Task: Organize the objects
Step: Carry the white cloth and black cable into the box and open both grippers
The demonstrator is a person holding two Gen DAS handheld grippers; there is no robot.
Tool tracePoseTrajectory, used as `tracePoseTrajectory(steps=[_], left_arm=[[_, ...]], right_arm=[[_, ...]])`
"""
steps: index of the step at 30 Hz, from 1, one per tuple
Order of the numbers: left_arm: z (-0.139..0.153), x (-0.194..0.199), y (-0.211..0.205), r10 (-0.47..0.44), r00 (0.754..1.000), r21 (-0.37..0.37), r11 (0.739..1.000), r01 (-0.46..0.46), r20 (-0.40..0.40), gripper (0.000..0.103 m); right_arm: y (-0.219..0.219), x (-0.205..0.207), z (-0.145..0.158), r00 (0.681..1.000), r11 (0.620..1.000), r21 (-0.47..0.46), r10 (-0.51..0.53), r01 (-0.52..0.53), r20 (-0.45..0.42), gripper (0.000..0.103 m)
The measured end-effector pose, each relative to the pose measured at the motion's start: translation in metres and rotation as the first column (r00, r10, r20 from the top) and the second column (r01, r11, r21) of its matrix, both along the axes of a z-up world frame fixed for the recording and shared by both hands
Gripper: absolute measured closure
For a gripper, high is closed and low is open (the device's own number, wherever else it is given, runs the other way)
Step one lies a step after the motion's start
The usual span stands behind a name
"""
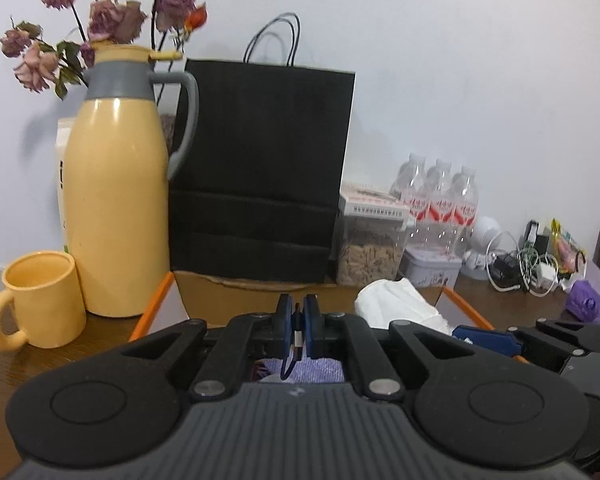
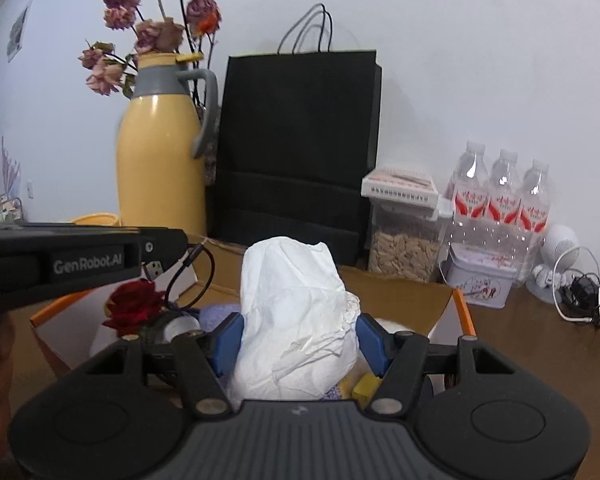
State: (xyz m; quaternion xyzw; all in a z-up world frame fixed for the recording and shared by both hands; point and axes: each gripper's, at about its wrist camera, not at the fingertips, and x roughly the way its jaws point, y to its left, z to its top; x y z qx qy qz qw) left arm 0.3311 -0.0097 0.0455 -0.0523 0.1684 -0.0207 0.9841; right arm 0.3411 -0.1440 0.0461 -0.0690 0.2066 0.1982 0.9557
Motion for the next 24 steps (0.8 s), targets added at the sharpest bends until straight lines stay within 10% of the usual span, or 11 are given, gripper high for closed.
tracePoseTrajectory(steps=[4, 6, 8, 9, 24], left_arm=[[-0.005, -0.001, 0.001, 0.005, 1.000, 0.008, 1.000, -0.005, -0.014, 0.087], [-0.003, -0.002, 0.004, 0.016, 1.000, 0.001, 1.000, -0.016, -0.010, 0.058], [-0.001, -0.005, 0.005, 0.044, 0.999, -0.001, 0.999, -0.044, 0.009, 0.004], [0.000, -0.007, 0.006, 0.045, 0.999, 0.000, 0.999, -0.045, 0.024, 0.000], [0.011, -0.045, 0.018, 0.063, 0.996, -0.014, 0.998, -0.062, 0.060, 0.000]], right_arm=[[-0.001, 0.002, -0.006, 1.000, 1.000, -0.005, 0.012, -0.012, -0.013, 0.029], [-0.001, 0.000, -0.007, 1.000, 1.000, -0.024, 0.007, -0.007, -0.014, 0.018], [-0.004, -0.002, -0.008, 1.000, 1.000, -0.031, -0.003, 0.003, -0.009, 0.000], [-0.006, -0.004, -0.008, 1.000, 1.000, -0.026, -0.011, 0.011, -0.003, 0.000], [-0.031, -0.036, 0.009, 0.994, 0.998, -0.003, -0.070, 0.070, 0.082, 0.000]])
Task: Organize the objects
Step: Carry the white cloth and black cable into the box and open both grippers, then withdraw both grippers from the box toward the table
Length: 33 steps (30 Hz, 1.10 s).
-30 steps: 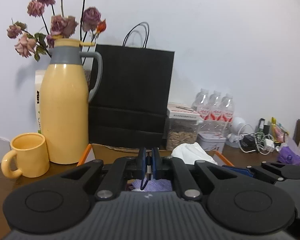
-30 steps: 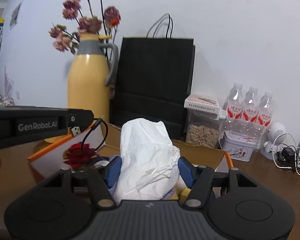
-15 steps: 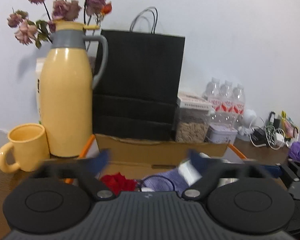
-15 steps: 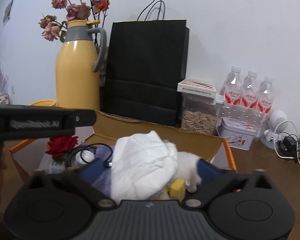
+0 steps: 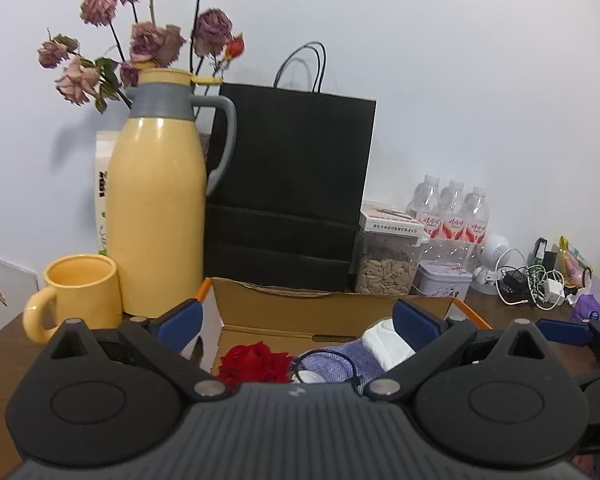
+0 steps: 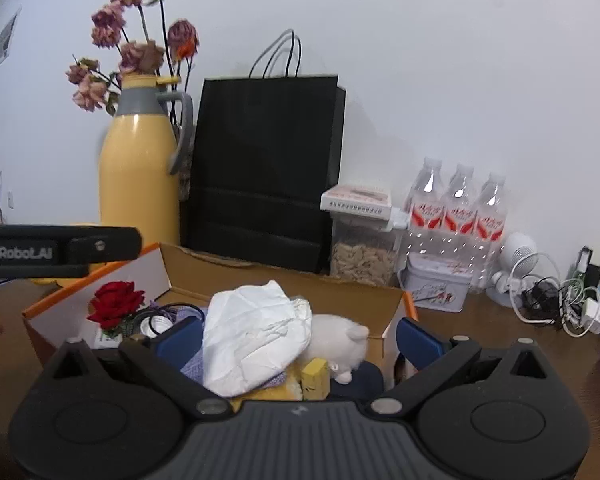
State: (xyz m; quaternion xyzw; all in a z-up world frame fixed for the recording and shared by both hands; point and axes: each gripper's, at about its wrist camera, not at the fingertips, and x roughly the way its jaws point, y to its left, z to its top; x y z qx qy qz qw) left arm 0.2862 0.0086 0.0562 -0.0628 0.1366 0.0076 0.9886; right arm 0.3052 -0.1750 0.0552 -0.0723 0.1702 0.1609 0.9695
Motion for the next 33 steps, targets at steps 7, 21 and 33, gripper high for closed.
tracePoseTrajectory(steps=[7, 21, 33], left_arm=[[-0.008, -0.034, 0.007, -0.018, 1.000, 0.019, 1.000, 0.018, -0.007, 0.000], [-0.060, -0.066, 0.004, -0.036, 0.972, 0.067, 0.996, 0.053, -0.230, 0.000], [-0.081, -0.062, 0.003, -0.020, 0.934, 0.060, 0.997, 0.044, -0.356, 0.012]], right_arm=[[-0.017, -0.036, 0.002, 0.999, 1.000, 0.020, -0.002, 0.001, 0.034, 0.000], [-0.031, -0.086, -0.033, 0.998, 1.000, 0.019, -0.013, 0.014, -0.056, 0.000], [-0.030, -0.089, -0.049, 0.992, 1.000, -0.002, -0.023, 0.023, -0.124, 0.000]])
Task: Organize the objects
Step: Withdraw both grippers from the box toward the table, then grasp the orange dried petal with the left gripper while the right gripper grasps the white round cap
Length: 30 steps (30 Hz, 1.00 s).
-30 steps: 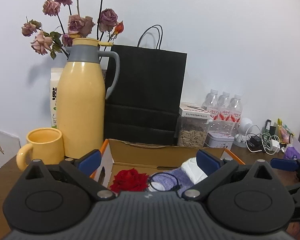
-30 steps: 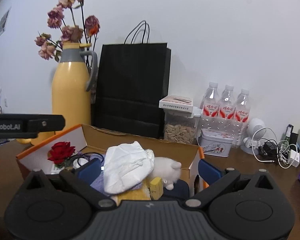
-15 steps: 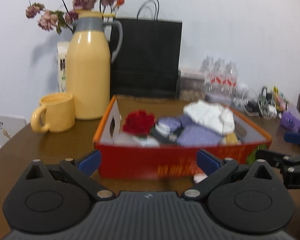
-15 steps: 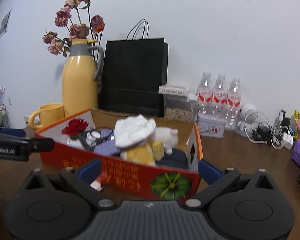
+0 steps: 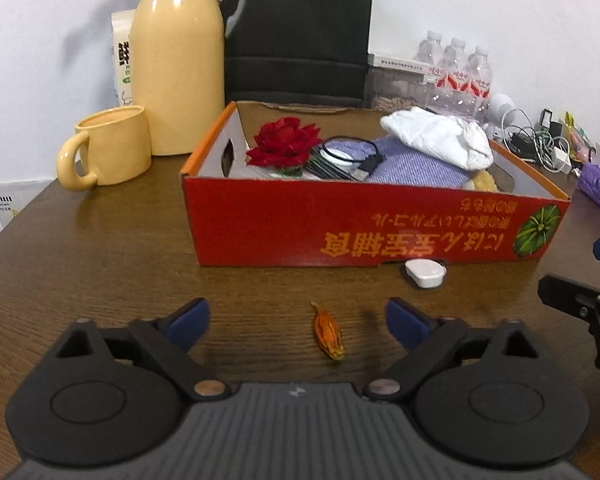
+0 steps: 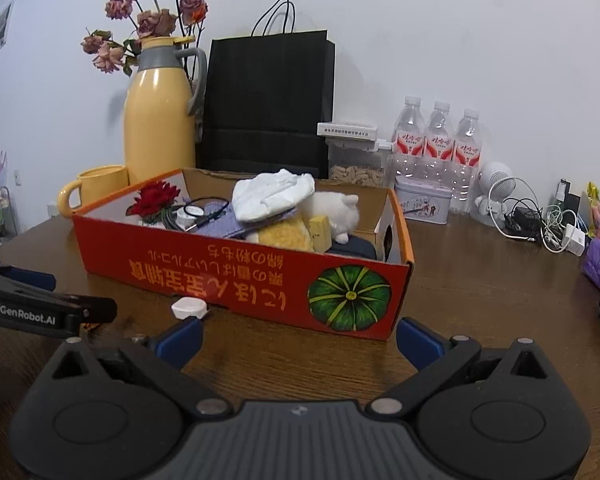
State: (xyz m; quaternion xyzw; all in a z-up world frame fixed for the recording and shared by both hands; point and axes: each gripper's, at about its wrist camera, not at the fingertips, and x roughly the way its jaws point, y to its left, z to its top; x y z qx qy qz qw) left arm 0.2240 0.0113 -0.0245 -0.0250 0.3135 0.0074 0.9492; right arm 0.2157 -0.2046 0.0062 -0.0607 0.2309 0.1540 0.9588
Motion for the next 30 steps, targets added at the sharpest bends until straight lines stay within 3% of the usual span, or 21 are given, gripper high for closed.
tracePoseTrajectory(steps=[2, 12, 15, 16, 18, 19, 20, 30], left_arm=[[-0.001, -0.001, -0.003, -0.009, 1.000, 0.002, 1.000, 0.009, -0.009, 0.020], [-0.004, 0.001, -0.007, -0.010, 1.000, 0.006, 1.000, 0.010, -0.027, 0.024], [-0.004, 0.000, -0.007, -0.011, 1.000, 0.011, 1.000, 0.012, -0.028, 0.030], [-0.004, -0.001, -0.008, -0.015, 1.000, 0.015, 1.000, 0.016, -0.027, 0.036], [-0.003, -0.003, -0.010, -0.025, 0.999, 0.022, 0.999, 0.025, -0.021, 0.059], [-0.003, -0.005, -0.010, -0.030, 0.999, 0.018, 0.999, 0.030, -0.017, 0.077], [-0.003, -0.006, -0.009, -0.032, 0.999, 0.005, 0.999, 0.032, -0.016, 0.089], [0.004, -0.014, -0.009, -0.024, 0.998, -0.016, 1.000, 0.024, 0.053, 0.090]], right_arm=[[0.000, 0.001, 0.000, 1.000, 1.000, -0.001, 0.002, -0.002, -0.003, 0.000], [0.002, 0.003, -0.004, 1.000, 1.000, -0.012, 0.009, -0.009, -0.020, 0.000], [0.003, 0.004, -0.004, 1.000, 1.000, -0.014, 0.009, -0.009, -0.022, 0.000], [0.003, 0.004, -0.004, 1.000, 1.000, -0.014, 0.009, -0.010, -0.023, 0.000], [0.003, 0.004, -0.005, 1.000, 1.000, -0.016, 0.010, -0.010, -0.026, 0.000], [0.003, 0.004, -0.005, 1.000, 1.000, -0.017, 0.010, -0.010, -0.027, 0.000], [0.003, 0.005, -0.005, 1.000, 1.000, -0.018, 0.010, -0.010, -0.028, 0.000], [0.005, 0.006, -0.007, 0.999, 1.000, -0.020, 0.014, -0.014, -0.032, 0.000]])
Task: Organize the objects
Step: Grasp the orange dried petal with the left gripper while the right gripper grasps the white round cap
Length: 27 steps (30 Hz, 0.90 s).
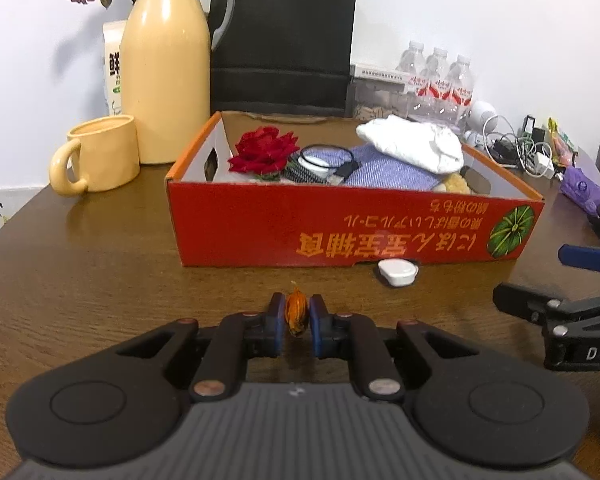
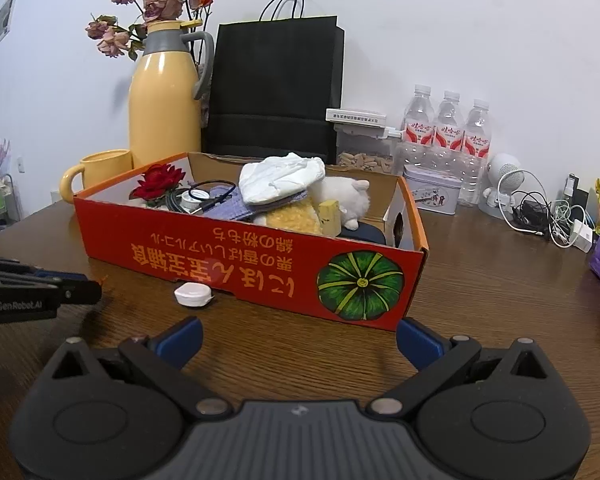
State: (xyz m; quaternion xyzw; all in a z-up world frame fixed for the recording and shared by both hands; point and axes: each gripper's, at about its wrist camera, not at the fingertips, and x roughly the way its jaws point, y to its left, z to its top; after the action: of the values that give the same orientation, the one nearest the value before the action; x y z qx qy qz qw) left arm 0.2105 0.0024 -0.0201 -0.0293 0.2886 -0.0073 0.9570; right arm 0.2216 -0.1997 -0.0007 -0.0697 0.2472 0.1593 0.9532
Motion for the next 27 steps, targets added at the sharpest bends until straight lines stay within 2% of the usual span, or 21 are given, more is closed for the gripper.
tracePoseTrajectory(steps=[9, 15, 18, 20, 24, 26, 27], left_arm=[[0.020, 0.010, 0.009, 0.055, 0.992, -0.010, 0.998, -0.054, 0.111, 0.090], [0.024, 0.014, 0.017, 0.060, 0.989, -0.025, 0.998, -0.057, 0.132, 0.090], [0.025, 0.009, 0.016, 0.052, 0.988, -0.021, 0.999, -0.050, 0.147, 0.090], [0.025, 0.006, 0.016, 0.046, 0.987, -0.021, 0.999, -0.043, 0.152, 0.090], [0.027, 0.000, 0.018, 0.031, 0.986, -0.034, 0.999, -0.026, 0.162, 0.090], [0.029, -0.002, 0.017, 0.023, 0.984, -0.036, 0.999, -0.017, 0.175, 0.090], [0.029, -0.003, 0.017, 0.019, 0.984, -0.037, 0.999, -0.013, 0.178, 0.090]], right_arm=[[0.012, 0.003, -0.001, 1.000, 1.000, 0.002, 0.014, -0.014, -0.003, 0.000], [0.038, 0.011, -0.004, 0.998, 0.999, 0.010, 0.043, -0.042, -0.037, 0.001], [0.051, 0.016, -0.005, 0.997, 0.999, 0.021, 0.048, -0.047, -0.057, 0.010], [0.058, 0.020, -0.007, 0.996, 0.999, 0.022, 0.044, -0.042, -0.076, 0.024], [0.068, 0.030, -0.010, 0.991, 0.997, 0.051, 0.055, -0.049, -0.126, 0.042], [0.072, 0.034, -0.011, 0.988, 0.996, 0.069, 0.061, -0.052, -0.140, 0.055], [0.074, 0.035, -0.011, 0.988, 0.996, 0.071, 0.062, -0.052, -0.143, 0.056]])
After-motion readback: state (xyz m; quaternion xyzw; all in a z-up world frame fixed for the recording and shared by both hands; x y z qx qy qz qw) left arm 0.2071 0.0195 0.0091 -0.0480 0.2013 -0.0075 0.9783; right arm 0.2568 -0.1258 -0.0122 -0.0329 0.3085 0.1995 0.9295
